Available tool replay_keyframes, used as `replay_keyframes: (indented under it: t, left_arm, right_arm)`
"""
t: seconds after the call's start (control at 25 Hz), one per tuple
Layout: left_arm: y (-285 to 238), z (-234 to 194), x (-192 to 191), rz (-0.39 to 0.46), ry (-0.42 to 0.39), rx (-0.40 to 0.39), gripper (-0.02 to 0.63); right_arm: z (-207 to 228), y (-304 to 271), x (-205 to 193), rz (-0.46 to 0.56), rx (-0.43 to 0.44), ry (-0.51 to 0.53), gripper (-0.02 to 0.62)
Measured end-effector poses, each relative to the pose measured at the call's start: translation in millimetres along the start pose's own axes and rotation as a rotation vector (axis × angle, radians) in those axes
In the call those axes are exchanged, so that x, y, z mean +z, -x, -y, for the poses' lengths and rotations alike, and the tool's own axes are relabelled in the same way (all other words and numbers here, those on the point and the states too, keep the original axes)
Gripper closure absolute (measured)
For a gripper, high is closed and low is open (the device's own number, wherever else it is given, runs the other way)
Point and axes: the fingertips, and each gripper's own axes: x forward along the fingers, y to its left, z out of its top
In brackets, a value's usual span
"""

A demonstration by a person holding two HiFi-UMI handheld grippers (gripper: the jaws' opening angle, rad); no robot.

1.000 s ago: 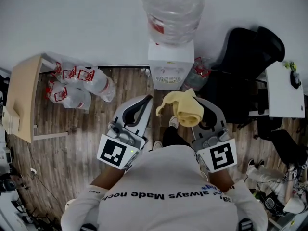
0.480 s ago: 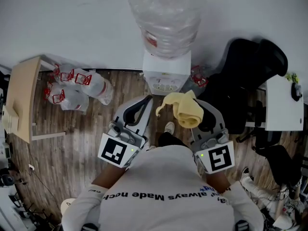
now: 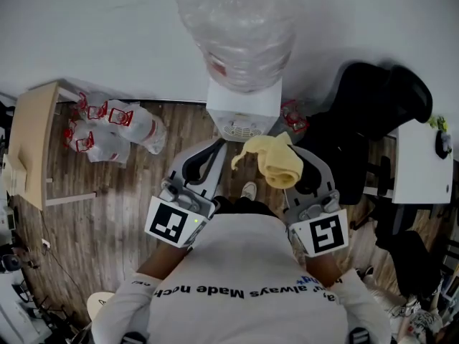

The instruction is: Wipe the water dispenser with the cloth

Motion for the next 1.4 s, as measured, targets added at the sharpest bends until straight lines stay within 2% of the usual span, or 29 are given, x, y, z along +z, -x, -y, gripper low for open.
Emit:
replay_keyframes:
  t: [0.4, 1.12, 1.24, 1.4]
  left_arm:
    - [-11.4, -18.8, -2.3, -0.007, 0.009, 0.008, 0.588]
    - [-14.8, -130.3, 8.4, 0.001, 0.007, -0.055, 0.588]
    - [-17.5, -138.2, 7.7, 0.004, 0.007, -0.066, 0.588]
    - [-16.3, -148.9, 5.5, 0.001, 0.015, -0.080, 0.588]
  right_arm:
    - [5.3, -24.7, -5.8, -0.015, 0.009, -0.003, 0.534]
    - [-27.0, -138.9, 14.9, 0.001, -0.032, 0.066, 0.534]
    - [-27.6, -152.2, 1.5, -0.024, -0.043, 0.128, 0.534]
    - [-30.3, -173.6, -33.1, -0.128, -0.058, 0.201, 0.534]
